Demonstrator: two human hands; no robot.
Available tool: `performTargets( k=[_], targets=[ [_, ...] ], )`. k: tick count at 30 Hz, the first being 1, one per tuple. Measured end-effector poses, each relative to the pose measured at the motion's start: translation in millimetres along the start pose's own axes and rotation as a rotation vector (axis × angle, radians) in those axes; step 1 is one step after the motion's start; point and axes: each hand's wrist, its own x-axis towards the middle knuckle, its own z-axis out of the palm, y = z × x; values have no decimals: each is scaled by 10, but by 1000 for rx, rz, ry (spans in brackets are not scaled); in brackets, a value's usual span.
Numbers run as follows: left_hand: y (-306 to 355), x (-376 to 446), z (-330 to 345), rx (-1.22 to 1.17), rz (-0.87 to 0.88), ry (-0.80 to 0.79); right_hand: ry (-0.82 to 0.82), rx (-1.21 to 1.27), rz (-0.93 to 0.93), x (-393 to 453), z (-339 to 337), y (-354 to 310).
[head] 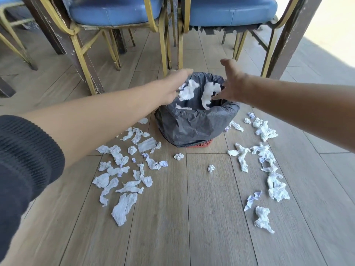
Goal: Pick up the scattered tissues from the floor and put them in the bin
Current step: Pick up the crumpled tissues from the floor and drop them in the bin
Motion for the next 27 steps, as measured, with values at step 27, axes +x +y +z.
performTargets(
  k=[27],
  targets=[
    [-1886, -1367, -1366, 702, -240, 48, -562, -1208, -243, -225, 459, 1922]
  ],
)
